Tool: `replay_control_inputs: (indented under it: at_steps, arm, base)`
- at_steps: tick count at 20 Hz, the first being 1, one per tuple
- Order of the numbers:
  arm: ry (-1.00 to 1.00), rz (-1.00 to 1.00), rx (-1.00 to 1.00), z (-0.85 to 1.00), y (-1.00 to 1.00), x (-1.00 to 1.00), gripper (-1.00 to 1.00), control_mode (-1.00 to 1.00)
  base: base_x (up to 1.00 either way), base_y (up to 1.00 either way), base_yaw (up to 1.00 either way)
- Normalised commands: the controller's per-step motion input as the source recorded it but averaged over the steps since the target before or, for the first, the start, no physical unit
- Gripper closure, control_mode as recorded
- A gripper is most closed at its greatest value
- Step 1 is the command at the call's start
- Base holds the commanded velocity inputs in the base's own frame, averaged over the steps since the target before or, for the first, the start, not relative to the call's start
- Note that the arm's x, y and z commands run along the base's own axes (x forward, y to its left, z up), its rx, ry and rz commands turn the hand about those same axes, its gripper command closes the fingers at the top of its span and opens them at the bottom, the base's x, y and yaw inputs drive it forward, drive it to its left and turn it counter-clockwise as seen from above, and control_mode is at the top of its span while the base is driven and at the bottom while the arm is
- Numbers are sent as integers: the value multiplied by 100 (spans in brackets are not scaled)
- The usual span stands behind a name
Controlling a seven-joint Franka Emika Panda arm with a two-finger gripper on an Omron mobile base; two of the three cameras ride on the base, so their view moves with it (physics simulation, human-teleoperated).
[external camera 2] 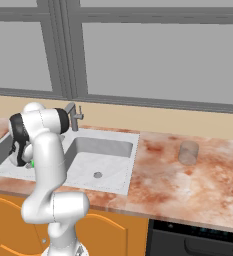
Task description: Move any existing items from the left basin to the right basin for drying. Then move the glass cup from the counter to the left basin of the sink for washing.
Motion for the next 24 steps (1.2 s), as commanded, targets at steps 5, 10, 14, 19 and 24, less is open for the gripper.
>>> replay_control_inputs:
  at_steps: [5,10,14,19,24]
  arm:
    - [0,0,0,0,0,-6,100,-100]
    - [-2,0,0,9,0,-6,100,-100]
    - [-7,0,0,20,0,-1,100,-100]
    - [-5,0,0,31,2,-1,100,-100]
    - [-2,0,1,40,2,-9,100,-100]
  base:
    - [0,0,0]
    - [0,0,0]
    - [0,0,0]
    - [0,0,0]
    - [0,0,0]
